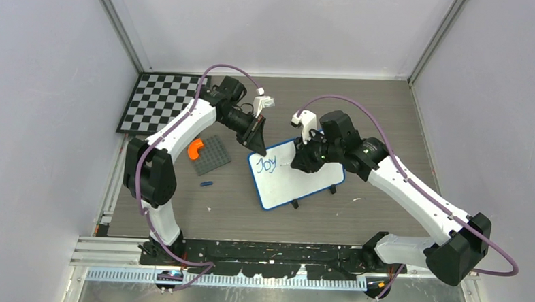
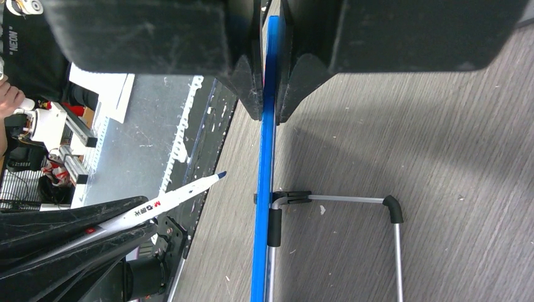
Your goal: Write a sentence on the whiteboard
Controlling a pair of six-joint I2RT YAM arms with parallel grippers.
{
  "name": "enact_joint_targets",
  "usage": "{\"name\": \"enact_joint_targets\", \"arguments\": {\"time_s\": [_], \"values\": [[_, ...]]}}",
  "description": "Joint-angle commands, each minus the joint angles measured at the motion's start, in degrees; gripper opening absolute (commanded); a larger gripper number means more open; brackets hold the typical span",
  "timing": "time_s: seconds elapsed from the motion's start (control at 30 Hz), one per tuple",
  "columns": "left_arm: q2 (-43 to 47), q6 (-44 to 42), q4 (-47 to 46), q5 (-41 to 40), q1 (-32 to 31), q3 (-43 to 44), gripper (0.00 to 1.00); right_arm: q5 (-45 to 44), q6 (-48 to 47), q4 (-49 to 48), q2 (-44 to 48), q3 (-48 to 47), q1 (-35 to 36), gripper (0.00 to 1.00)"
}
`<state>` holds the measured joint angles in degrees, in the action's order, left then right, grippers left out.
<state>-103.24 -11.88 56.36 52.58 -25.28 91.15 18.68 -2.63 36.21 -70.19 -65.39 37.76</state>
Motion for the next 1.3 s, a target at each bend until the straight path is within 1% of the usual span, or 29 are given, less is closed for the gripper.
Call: {"name": "enact_joint_targets", "arguments": {"time_s": [0.0,0.33,0.47,1.0,1.27], "values": [[-0.6,1.0,-0.1,-1.6,-1.3,-0.5,0.00,-0.3,-0.8,-2.4,1.6,0.2,-0.2,0.00],[-0.7,1.1,0.0,-1.8,-1.4,-0.4,0.00,-3.3,0.5,-4.1,0.5,-0.2,0.1,0.00],[-0.7,1.1,-0.2,-1.8,-1.3,-0.4,0.00,-6.9,0.0,-4.7,-0.1,-0.6,0.3,0.00],[-0.5,1.1,-0.2,-1.8,-1.4,-0.6,0.00,-8.6,-0.4,-5.2,-2.8,-3.0,2.1,0.00],[-0.6,1.0,-0.2,-1.8,-1.3,-0.5,0.00,-14.1,-1.5,-4.9,-1.5,-2.0,2.0,0.00]]}}
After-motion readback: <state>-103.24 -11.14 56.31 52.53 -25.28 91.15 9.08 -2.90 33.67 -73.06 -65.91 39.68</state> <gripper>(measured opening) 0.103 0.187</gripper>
